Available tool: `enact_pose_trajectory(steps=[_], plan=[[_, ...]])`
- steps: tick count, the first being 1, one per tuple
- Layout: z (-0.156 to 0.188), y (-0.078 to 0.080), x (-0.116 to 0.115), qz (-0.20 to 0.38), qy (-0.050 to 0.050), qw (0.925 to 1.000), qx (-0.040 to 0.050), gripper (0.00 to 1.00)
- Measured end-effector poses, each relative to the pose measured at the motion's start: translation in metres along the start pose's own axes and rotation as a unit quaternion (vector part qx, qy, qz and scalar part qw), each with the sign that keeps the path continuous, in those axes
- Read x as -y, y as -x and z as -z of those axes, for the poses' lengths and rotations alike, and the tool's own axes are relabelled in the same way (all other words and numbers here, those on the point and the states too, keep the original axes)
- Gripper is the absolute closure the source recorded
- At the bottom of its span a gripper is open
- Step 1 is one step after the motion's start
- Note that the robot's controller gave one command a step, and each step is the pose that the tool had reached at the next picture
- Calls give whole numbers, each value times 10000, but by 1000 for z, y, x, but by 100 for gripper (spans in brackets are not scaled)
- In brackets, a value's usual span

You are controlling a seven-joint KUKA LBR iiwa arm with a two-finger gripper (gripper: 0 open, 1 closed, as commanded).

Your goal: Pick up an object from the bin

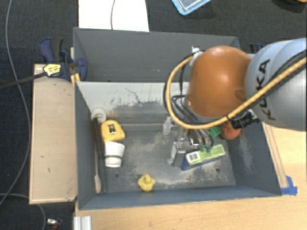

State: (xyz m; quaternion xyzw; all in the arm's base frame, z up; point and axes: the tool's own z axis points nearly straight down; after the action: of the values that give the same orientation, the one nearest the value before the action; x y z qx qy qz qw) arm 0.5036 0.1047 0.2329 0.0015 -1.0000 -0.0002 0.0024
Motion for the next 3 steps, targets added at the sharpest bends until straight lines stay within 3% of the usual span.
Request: enact_pose_trajectory(steps=[1,2,3], plan=[[3,2,1,-16,3,10000,37,0],[-47,27,18,397,4,9992,70,0],[-55,36,76,834,8,9965,84,0]])
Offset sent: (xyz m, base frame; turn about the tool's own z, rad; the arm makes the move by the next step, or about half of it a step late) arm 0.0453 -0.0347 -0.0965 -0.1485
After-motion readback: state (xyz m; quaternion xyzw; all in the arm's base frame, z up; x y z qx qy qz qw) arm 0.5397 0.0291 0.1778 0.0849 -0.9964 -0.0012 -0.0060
